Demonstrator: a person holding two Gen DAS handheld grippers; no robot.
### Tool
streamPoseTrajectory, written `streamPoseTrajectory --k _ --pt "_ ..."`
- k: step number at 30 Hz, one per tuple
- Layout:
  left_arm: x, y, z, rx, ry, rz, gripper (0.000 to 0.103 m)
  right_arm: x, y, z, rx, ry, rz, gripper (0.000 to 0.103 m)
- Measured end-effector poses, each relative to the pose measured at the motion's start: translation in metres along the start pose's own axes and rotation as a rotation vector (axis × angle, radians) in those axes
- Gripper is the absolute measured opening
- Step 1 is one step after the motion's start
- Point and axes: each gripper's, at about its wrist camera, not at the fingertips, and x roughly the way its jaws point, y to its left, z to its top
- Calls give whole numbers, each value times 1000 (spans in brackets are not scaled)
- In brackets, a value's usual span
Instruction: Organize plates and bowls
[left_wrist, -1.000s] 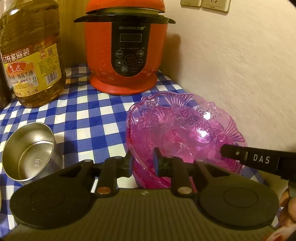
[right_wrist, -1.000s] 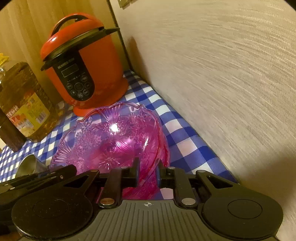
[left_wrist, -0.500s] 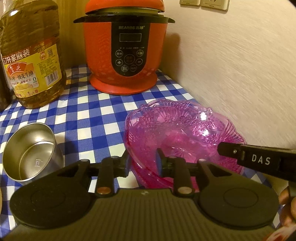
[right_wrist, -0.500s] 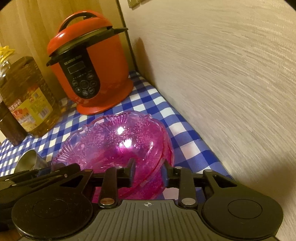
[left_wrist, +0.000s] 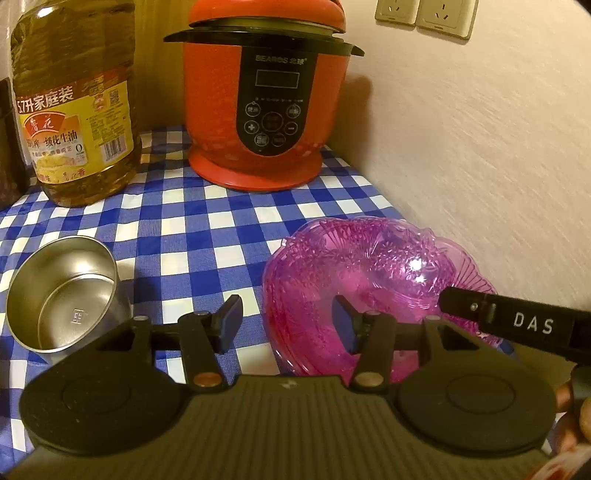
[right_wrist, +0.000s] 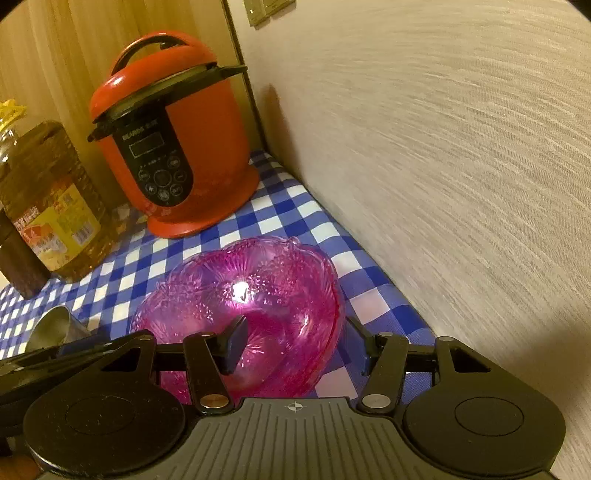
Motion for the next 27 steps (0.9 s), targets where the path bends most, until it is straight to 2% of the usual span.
streamPoseTrajectory --k 6,7,8,13,22,27 --pt "-2 4 0 -29 -2 -7 49 -8 -14 3 93 -49 22 55" --pt "-2 5 1 -37 -4 -6 49 -10 -16 4 101 -57 16 46" --pt "-2 6 1 -47 -7 -7 49 -10 -16 4 104 -58 14 30" --pt "-3 10 1 -89 -9 -17 49 -8 -19 6 111 -41 -3 15" --pt "1 8 -3 -89 4 -21 49 1 -19 5 90 -27 -7 13" --pt "0 7 -2 -65 -17 -9 48 3 -20 5 77 -40 -6 11"
